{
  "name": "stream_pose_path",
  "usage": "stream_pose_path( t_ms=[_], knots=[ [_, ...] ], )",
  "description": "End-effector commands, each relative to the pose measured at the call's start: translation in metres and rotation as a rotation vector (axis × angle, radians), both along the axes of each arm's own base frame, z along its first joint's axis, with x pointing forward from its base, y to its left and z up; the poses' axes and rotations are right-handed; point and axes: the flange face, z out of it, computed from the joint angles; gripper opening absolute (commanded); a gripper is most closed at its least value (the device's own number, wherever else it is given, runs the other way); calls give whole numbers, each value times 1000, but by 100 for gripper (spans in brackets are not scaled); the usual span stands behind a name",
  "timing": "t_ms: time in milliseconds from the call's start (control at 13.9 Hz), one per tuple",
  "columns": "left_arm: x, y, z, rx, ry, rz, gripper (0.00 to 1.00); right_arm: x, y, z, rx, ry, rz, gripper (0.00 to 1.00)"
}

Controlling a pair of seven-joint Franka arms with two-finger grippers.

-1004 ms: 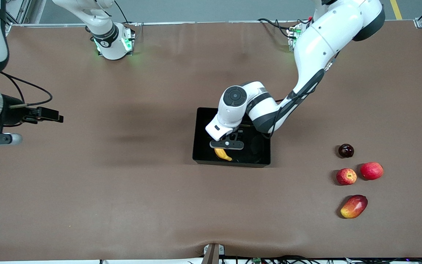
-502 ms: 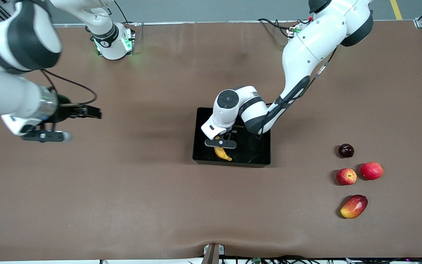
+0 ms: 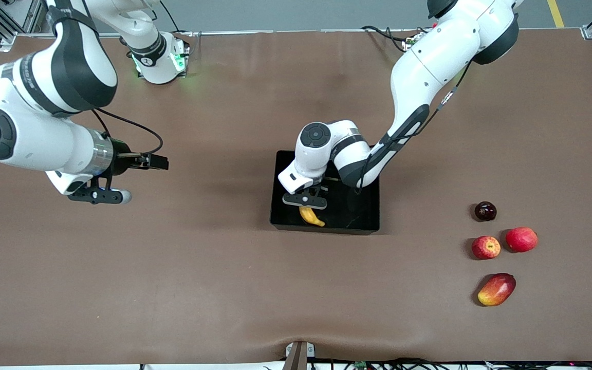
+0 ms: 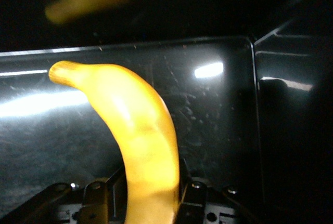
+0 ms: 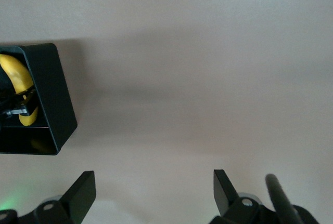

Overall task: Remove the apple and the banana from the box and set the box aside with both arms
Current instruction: 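Carry the banana beside the fruits while the right gripper grasps the tray rim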

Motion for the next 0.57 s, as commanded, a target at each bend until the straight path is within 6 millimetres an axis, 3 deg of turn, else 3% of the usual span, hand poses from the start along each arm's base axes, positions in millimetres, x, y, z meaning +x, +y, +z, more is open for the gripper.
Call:
stream_pose_path(
  t_ms=[0, 143, 359, 502],
  knots=[
    [10, 3, 33, 11, -75, -15, 0, -12, 6, -12, 42, 2, -46, 100],
    [17, 6, 61, 13, -108, -22, 0, -16, 13, -22, 83, 3, -71, 100],
    [24, 15, 101, 47, -136, 5, 0, -26, 47, -35, 60, 3, -110, 100],
    [41, 38, 125, 82, -150, 48, 0, -32, 80, -43, 58, -39, -117, 100]
  ],
)
